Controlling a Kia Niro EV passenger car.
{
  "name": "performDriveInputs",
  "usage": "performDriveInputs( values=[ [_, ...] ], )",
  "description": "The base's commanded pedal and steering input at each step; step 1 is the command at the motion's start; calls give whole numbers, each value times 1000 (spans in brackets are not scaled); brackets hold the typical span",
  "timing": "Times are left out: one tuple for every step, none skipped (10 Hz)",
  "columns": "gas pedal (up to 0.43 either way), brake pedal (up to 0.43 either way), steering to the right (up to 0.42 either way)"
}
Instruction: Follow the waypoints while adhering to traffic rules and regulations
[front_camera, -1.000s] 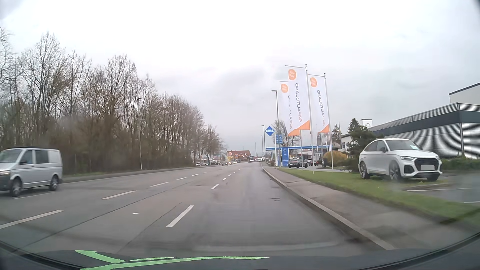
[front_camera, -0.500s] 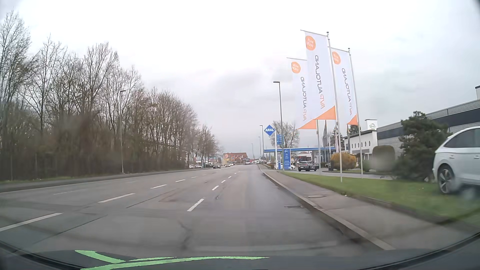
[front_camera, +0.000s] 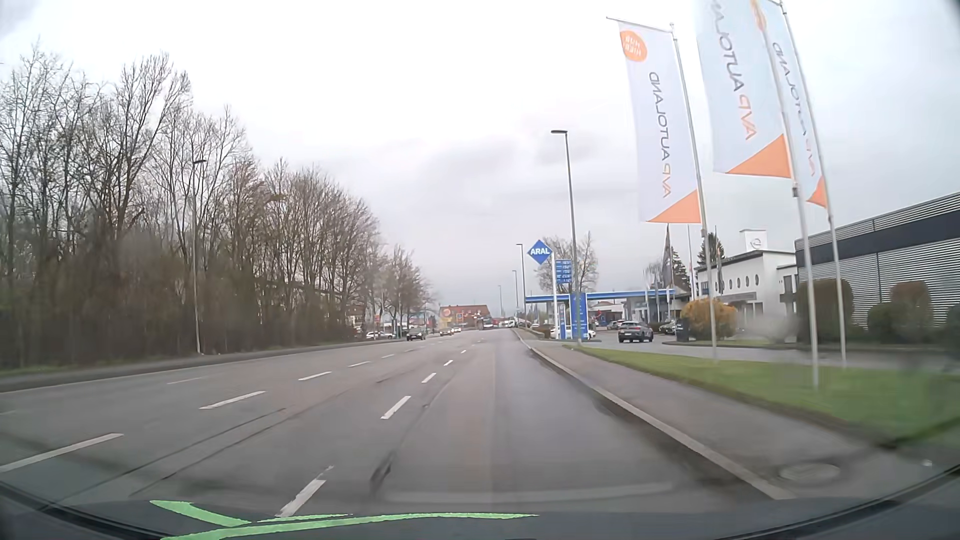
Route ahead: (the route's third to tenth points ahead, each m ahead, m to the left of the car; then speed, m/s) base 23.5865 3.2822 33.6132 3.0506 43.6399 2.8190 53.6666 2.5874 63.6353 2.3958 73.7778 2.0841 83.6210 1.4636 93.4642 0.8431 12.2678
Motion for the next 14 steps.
performDriveInputs(
  values=[
    [118, 0, 5],
    [118, 0, 5],
    [130, 0, 5],
    [130, 0, 5],
    [130, 0, 5],
    [130, 0, 5],
    [130, 0, 5],
    [130, 0, 5],
    [130, 0, 4],
    [130, 0, 4],
    [130, 0, 4],
    [130, 0, 4],
    [138, 0, 3],
    [138, 0, 3]
  ],
)
